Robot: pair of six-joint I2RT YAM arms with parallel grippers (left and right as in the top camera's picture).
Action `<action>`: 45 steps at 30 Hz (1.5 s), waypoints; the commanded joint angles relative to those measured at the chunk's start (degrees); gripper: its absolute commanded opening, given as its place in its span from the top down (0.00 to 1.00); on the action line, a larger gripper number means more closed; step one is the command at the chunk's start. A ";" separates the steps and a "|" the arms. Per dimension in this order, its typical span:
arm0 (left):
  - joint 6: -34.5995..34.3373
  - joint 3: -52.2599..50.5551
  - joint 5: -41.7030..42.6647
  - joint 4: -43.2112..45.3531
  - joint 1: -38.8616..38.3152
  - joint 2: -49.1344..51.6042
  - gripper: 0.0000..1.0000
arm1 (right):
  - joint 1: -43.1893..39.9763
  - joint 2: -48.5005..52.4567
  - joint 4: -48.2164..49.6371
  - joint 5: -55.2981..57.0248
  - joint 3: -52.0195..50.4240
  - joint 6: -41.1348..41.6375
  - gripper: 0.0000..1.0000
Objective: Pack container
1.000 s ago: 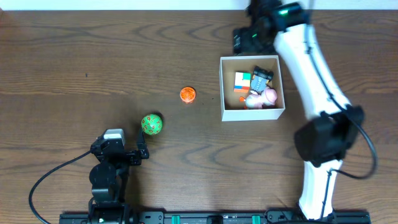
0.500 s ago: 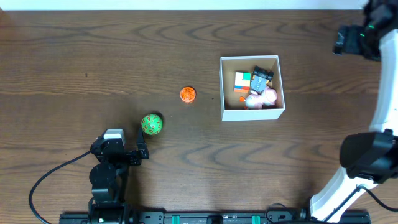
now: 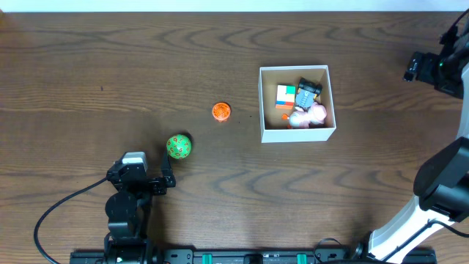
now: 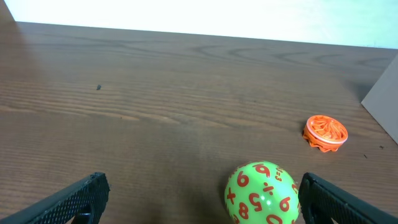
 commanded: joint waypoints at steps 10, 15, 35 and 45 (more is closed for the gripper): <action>-0.50 -0.98 -0.07 -1.99 0.28 -0.09 0.02 | -0.22 0.35 5.95 -1.01 -6.58 -0.83 0.01; -0.50 -0.98 -0.07 -1.99 0.28 -0.09 0.02 | -0.22 0.35 5.90 -1.03 -6.58 -0.81 0.01; -0.52 -0.98 -0.04 -1.92 0.28 -0.09 0.02 | -0.35 0.46 5.77 -0.63 -6.64 -0.79 0.01; -2.19 -0.66 13.84 1.62 0.28 -0.11 0.02 | -0.33 0.46 5.77 -0.63 -6.64 -0.79 0.01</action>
